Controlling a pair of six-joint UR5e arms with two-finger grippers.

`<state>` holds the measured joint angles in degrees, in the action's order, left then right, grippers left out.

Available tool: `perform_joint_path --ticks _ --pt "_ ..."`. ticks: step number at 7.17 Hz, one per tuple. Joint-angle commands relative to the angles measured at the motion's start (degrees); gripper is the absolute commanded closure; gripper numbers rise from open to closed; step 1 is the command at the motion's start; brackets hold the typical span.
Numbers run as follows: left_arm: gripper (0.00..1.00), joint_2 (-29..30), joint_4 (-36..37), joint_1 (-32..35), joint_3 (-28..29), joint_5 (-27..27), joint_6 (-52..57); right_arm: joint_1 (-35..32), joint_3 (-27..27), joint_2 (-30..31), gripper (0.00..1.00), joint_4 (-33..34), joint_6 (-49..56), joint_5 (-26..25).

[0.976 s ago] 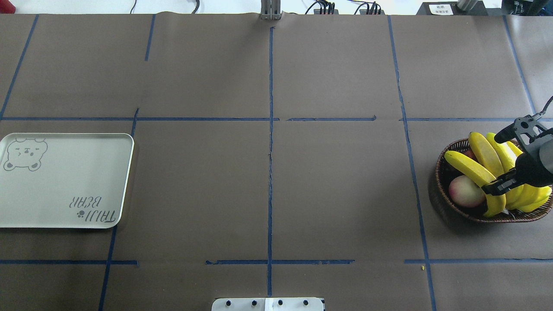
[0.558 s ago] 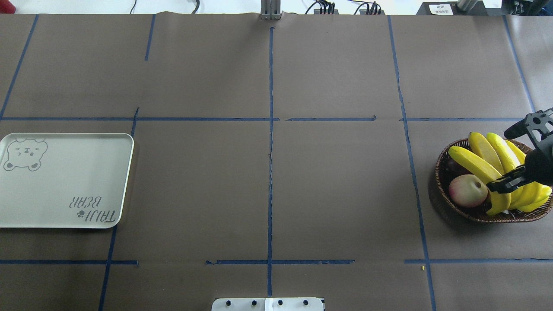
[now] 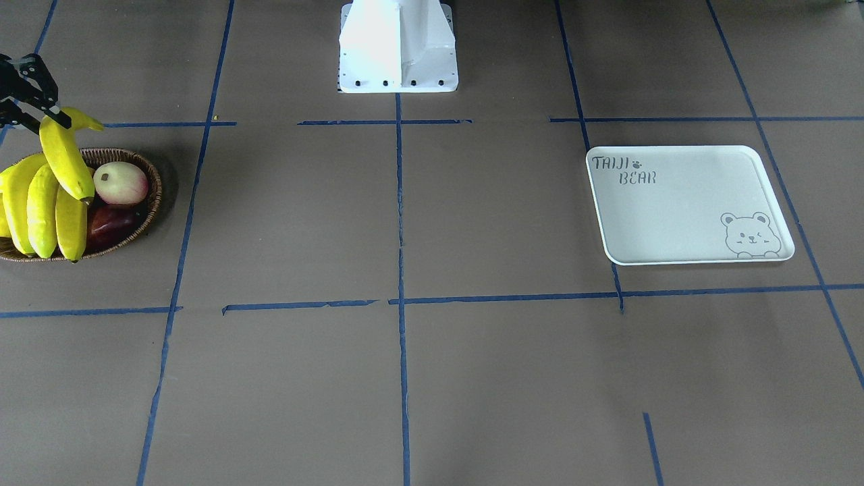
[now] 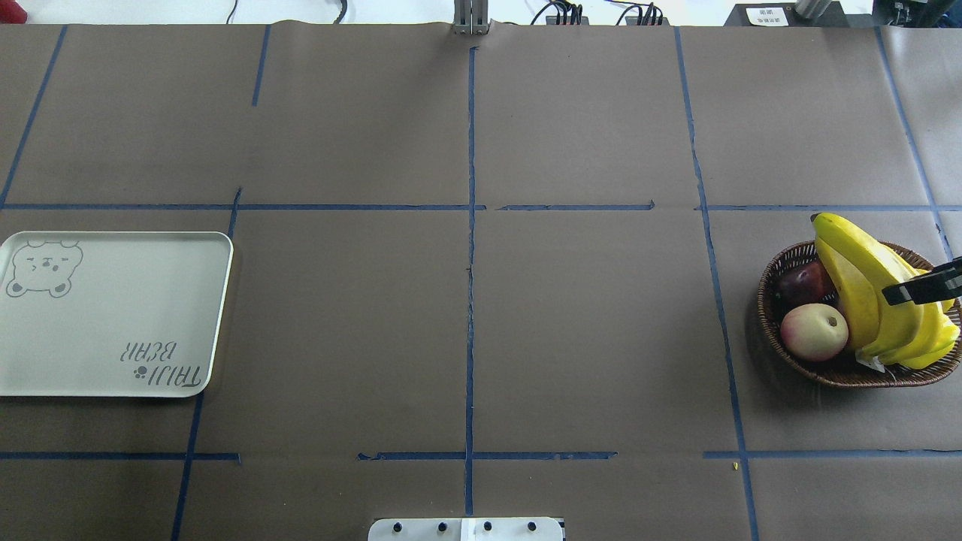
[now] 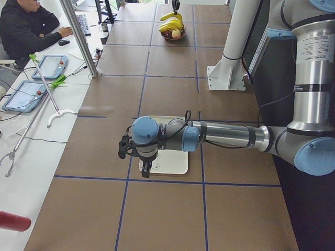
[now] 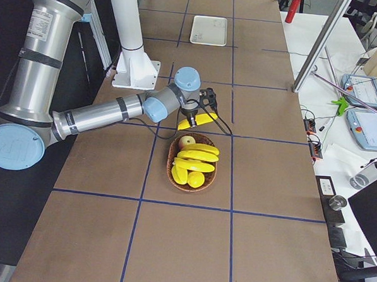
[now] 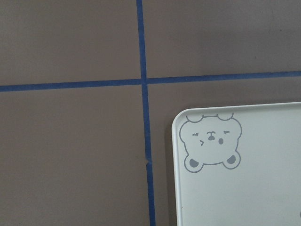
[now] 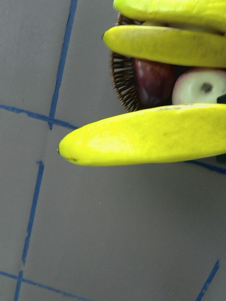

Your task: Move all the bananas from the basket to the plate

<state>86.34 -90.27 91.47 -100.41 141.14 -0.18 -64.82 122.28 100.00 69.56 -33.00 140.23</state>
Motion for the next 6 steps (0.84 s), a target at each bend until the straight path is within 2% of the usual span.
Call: perform_joint_path --ticks 1,2,3,4,5,6 --pt "0.01 2.33 -8.81 -6.26 -1.72 -2.26 -17.02 5.81 -2.38 -11.09 0.99 -0.04 -16.33 -2.04" --pt "0.04 3.39 -17.49 -13.18 -1.28 -6.01 -31.67 12.2 -3.18 -16.71 0.99 -0.12 -26.57 -9.03" --pt "0.06 5.31 -27.4 -19.69 0.29 -6.49 -44.95 18.18 -3.97 -21.2 1.0 -0.47 -34.07 -14.84" --pt "0.06 8.2 -34.99 -22.89 1.87 -6.41 -56.31 20.76 -4.59 -23.51 0.99 -0.74 -38.23 -17.94" --pt "0.02 11.63 -40.54 -25.18 3.19 -6.49 -64.95 22.79 -4.68 -25.54 0.99 -4.05 -42.98 -19.98" --pt "0.01 15.23 -45.65 -29.03 3.55 -6.49 -75.39 25.59 -4.69 -26.34 1.0 -8.87 -48.33 -23.21"
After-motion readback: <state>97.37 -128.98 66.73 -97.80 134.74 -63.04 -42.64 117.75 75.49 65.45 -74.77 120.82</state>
